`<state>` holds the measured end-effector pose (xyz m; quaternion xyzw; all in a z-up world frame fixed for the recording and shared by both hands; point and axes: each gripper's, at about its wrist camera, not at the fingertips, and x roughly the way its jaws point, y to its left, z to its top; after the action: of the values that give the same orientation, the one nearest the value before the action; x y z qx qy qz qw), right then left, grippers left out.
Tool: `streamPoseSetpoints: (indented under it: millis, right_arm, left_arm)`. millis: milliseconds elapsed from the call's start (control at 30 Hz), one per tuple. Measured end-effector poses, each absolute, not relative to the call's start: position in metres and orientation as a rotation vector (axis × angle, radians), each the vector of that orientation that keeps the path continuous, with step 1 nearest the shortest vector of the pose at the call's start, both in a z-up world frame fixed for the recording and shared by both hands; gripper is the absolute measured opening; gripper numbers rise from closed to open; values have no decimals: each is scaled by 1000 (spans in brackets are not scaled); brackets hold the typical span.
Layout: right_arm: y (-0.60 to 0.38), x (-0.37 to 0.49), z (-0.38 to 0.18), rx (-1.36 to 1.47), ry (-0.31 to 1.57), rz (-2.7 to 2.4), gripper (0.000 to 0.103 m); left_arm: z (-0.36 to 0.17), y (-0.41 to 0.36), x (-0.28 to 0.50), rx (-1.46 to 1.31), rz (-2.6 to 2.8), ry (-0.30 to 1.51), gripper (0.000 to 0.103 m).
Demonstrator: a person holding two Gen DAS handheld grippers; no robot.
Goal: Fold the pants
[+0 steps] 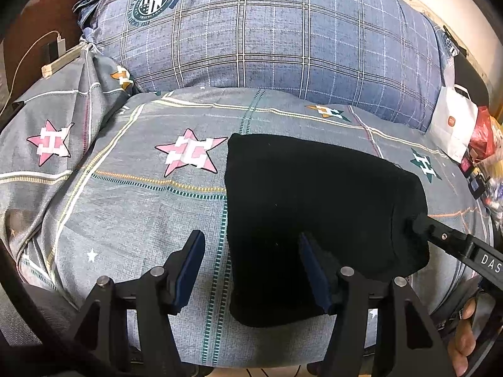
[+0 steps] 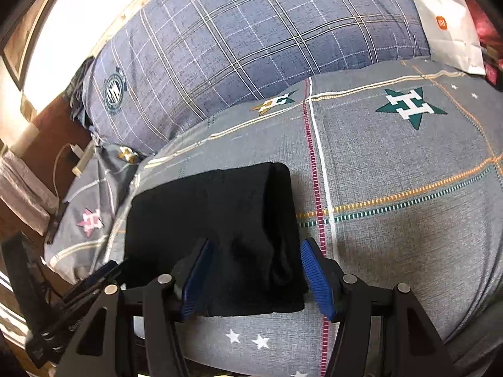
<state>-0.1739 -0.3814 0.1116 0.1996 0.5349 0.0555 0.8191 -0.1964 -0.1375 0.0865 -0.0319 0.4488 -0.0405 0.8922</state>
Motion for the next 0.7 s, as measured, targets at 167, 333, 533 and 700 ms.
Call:
streamPoseSetpoints:
  millis: [167, 333, 533, 700]
  right_arm:
    - [-380, -174, 111, 399, 1146, 113, 62]
    - [-383, -174, 108, 437, 1161, 140, 63]
    - [-383, -175, 112, 448, 1156, 159, 63]
    - [-383, -163, 129, 432, 1147, 178, 63]
  left_arm:
    - [87, -136, -198, -74, -84, 932, 63]
    - [86, -136, -197, -79, -80, 941, 63]
    - [99, -131, -194, -90, -82, 937, 63]
    - [123, -125, -165, -162, -190, 971, 65]
